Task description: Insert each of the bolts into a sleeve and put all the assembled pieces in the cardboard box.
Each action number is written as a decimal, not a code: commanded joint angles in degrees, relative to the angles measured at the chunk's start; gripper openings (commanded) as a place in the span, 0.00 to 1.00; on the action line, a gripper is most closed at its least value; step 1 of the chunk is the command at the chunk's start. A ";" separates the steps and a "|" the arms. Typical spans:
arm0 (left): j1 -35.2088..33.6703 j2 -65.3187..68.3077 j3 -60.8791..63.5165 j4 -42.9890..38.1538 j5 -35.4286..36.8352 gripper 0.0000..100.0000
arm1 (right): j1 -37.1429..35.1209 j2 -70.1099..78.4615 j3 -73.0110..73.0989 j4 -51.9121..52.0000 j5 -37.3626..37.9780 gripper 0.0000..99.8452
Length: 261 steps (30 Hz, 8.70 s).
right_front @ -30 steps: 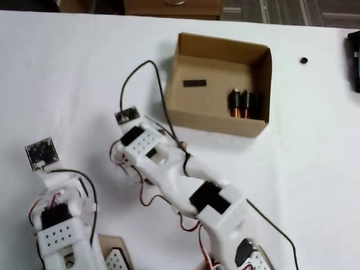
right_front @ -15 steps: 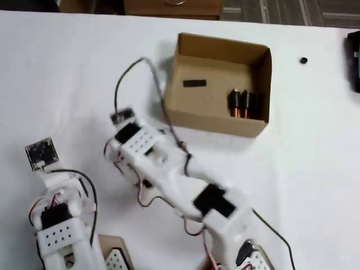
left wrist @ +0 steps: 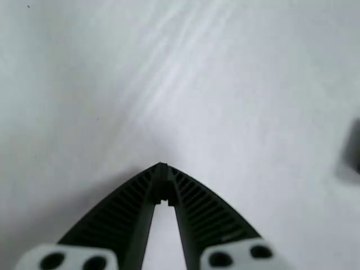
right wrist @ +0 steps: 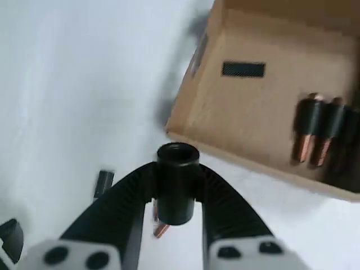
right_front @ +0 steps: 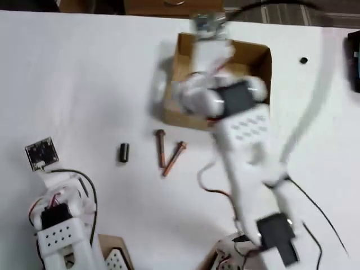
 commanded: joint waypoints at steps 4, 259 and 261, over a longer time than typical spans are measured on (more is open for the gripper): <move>8.26 -0.35 -10.86 9.41 0.35 0.02 | 13.05 -16.92 -3.96 0.48 8.44 0.02; 57.05 14.51 -64.57 19.69 23.12 0.49 | -14.11 -63.43 72.62 -43.74 13.63 0.02; 53.80 14.51 -69.67 18.81 23.12 0.49 | -9.98 -63.08 72.62 -43.74 13.89 0.02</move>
